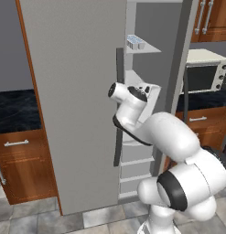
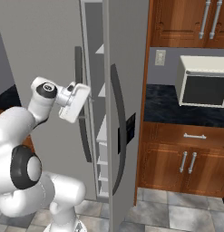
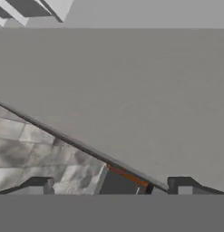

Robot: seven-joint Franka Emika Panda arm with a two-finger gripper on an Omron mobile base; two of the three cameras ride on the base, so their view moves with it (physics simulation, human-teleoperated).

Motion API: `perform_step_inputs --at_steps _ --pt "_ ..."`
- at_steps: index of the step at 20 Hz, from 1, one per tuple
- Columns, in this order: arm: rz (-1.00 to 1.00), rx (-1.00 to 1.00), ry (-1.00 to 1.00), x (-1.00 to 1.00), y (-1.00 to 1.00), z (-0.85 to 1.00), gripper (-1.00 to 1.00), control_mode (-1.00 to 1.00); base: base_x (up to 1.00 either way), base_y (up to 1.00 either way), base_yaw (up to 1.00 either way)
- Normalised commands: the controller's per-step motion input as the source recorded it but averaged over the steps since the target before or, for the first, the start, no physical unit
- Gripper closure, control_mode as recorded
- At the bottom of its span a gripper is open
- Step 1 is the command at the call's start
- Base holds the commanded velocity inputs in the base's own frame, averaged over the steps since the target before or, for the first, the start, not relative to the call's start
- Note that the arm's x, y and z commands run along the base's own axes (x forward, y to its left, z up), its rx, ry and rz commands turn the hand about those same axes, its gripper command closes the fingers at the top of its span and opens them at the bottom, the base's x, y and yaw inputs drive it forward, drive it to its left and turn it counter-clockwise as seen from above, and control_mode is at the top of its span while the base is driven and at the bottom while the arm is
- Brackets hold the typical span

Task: Open the freezer door, pick up the ice cube tray from the freezer, and place it on the dining counter.

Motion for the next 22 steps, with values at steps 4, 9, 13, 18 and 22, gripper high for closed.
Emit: perform_step_inputs --at_steps 4,9,13,18,22 --pt "0.00 -0.20 0.10 0.28 -0.17 0.00 -1.00 -1.00 0.00 0.00 0.00" --pt "0.00 -0.09 0.00 0.01 -0.33 0.00 -1.00 -1.00 0.00 0.00 0.00" --pt "0.00 0.00 0.00 0.00 -0.65 0.00 -1.00 -1.00 0.00 0.00 0.00" --pt "-0.01 -0.01 0.05 0.00 -0.66 0.00 -1.00 -1.00 0.00 0.00 0.00" --pt "-0.07 -0.07 0.08 -0.02 -0.72 0.02 -1.00 -1.00 0.00 0.00 0.00"
